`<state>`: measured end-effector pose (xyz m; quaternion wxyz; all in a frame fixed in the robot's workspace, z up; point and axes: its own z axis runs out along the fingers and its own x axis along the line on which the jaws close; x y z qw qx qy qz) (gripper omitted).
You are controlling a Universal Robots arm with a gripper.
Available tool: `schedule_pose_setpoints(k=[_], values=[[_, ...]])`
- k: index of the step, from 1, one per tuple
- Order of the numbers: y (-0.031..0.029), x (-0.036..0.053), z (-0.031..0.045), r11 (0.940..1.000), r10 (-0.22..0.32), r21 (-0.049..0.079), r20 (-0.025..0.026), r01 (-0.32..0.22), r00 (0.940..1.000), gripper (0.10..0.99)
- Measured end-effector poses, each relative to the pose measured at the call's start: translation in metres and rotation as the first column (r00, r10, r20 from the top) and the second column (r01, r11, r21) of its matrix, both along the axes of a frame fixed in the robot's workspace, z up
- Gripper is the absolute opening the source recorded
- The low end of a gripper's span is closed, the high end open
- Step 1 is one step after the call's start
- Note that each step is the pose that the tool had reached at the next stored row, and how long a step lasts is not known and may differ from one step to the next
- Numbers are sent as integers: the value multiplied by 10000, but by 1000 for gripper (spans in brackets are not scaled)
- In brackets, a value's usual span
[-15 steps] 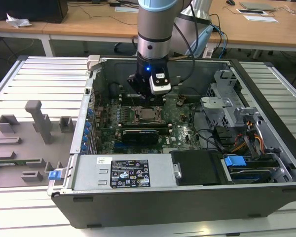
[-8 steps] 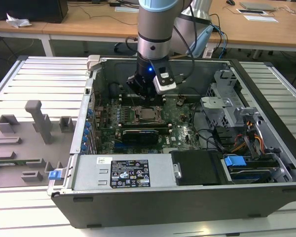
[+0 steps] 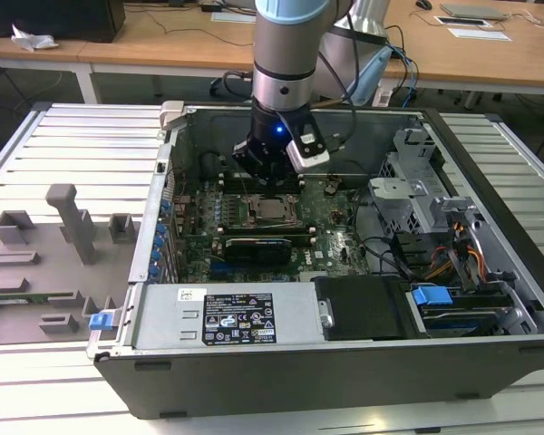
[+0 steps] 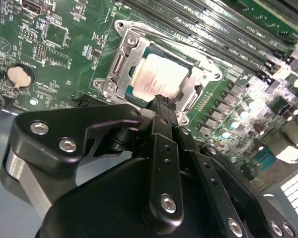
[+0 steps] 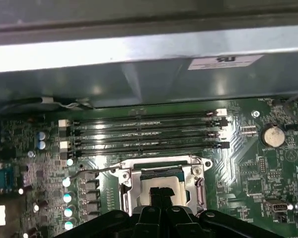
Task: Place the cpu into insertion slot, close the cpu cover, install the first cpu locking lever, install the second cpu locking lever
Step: 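Close the cpu cover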
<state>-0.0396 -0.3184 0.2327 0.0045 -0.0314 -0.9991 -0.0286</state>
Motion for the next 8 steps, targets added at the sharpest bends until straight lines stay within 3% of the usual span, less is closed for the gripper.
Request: schedule_pose_setpoints(k=[8], values=[[-79,-6,-21,9986,537,0,0,-537,9986,106]])
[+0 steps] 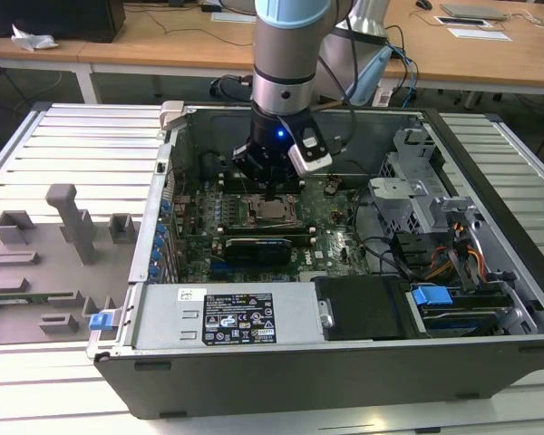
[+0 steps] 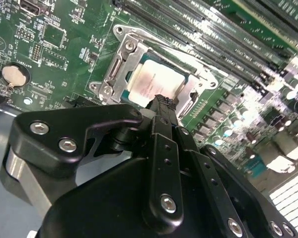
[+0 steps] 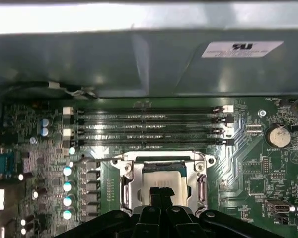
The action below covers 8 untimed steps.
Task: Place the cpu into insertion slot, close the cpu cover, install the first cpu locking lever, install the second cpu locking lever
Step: 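Close the cpu cover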
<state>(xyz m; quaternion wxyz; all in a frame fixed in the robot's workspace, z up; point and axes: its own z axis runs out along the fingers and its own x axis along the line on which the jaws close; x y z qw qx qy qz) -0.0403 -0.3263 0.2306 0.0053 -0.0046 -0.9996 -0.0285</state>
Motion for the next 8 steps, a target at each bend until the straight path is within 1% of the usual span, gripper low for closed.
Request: schedule_pose_setpoints(k=[2,7,8], values=[[-18,-6,-6,9998,188,1,2,-188,9998,106],[-18,-7,-10,9998,208,-1,2,-208,9998,106],[-18,-8,-18,9998,207,-8,8,-207,9998,106]])
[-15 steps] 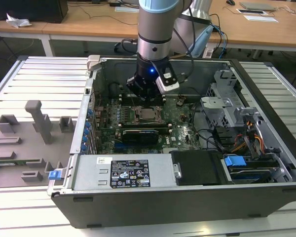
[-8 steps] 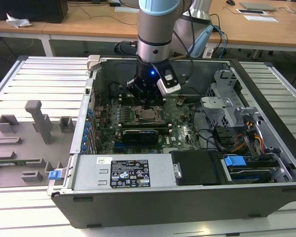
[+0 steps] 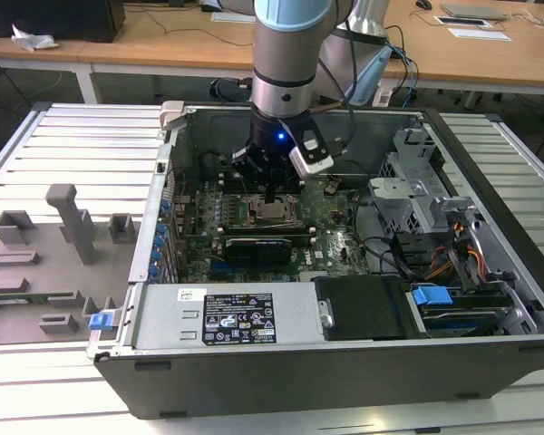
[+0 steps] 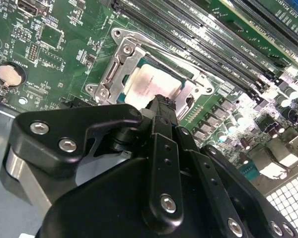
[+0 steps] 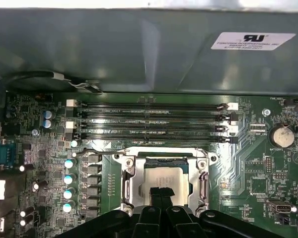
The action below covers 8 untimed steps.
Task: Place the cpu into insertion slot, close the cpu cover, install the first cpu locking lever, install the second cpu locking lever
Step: 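Close the cpu cover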
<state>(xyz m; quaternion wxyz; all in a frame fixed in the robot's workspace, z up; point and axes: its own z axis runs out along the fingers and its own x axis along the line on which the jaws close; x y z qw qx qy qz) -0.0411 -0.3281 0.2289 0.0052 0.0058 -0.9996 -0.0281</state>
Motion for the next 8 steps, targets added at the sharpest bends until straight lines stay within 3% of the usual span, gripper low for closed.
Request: schedule_pose_setpoints(k=[8], values=[[0,-66,-42,9999,21,-134,6,-21,10000,106]])
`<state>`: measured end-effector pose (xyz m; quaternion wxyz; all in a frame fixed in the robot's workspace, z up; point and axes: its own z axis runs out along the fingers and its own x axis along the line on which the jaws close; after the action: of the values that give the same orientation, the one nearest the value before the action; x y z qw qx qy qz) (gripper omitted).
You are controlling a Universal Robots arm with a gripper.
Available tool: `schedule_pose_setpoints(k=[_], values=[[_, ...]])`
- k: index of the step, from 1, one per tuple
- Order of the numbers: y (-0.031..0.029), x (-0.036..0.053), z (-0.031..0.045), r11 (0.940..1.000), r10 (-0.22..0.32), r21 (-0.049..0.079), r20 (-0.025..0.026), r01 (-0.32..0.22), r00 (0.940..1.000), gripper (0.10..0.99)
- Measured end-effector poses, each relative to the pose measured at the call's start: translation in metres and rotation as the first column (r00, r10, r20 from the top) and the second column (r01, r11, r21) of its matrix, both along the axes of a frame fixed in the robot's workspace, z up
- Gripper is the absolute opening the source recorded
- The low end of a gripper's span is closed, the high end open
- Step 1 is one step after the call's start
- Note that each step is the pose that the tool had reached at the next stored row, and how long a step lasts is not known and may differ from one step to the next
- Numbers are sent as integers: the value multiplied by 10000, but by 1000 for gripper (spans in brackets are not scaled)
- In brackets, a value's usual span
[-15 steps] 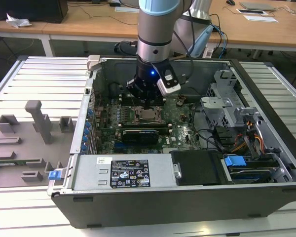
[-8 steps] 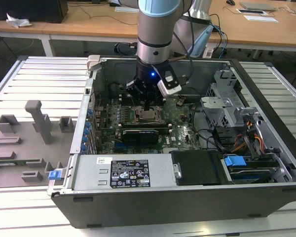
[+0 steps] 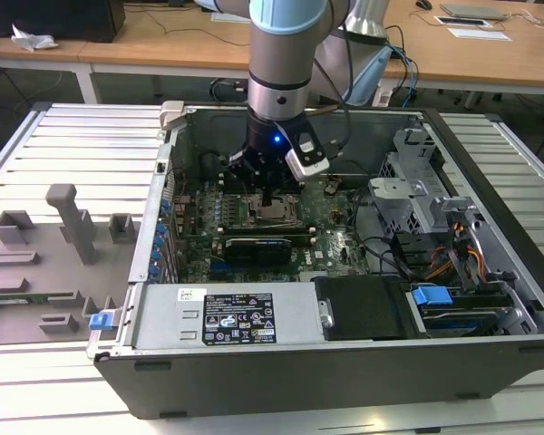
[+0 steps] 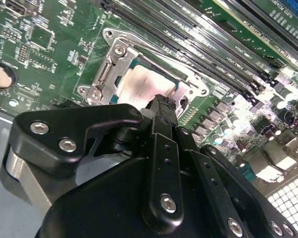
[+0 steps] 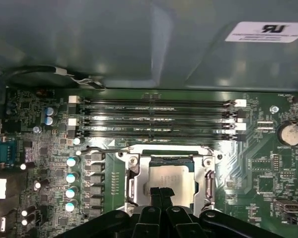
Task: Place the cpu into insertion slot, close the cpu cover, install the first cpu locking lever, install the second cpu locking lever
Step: 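Close the cpu cover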
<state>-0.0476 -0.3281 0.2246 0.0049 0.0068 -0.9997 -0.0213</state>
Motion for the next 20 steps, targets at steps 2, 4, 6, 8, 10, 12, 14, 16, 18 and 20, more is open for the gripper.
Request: schedule_pose_setpoints(k=[2,4,6,8,10,12,14,16,18,20], values=[[0,-22,-20,10000,39,-2,1,-39,10000,106],[0,-54,-44,9999,136,-5,1,-136,9999,106],[0,-67,-57,9997,252,-22,-1,-252,9997,106],[0,-72,-57,9994,338,-32,-1,-338,9994,106],[1,-81,-69,9990,444,-39,14,-444,9990,106],[0,-90,-82,9985,540,-45,24,-540,9985,106],[0,-101,-99,9981,622,-47,33,-622,9981,106],[0,-116,-119,9976,684,-48,38,-684,9977,106],[0,-134,-140,9975,711,-48,40,-711,9975,106],[0,-153,-174,9973,739,-51,38,-738,9973,106]])
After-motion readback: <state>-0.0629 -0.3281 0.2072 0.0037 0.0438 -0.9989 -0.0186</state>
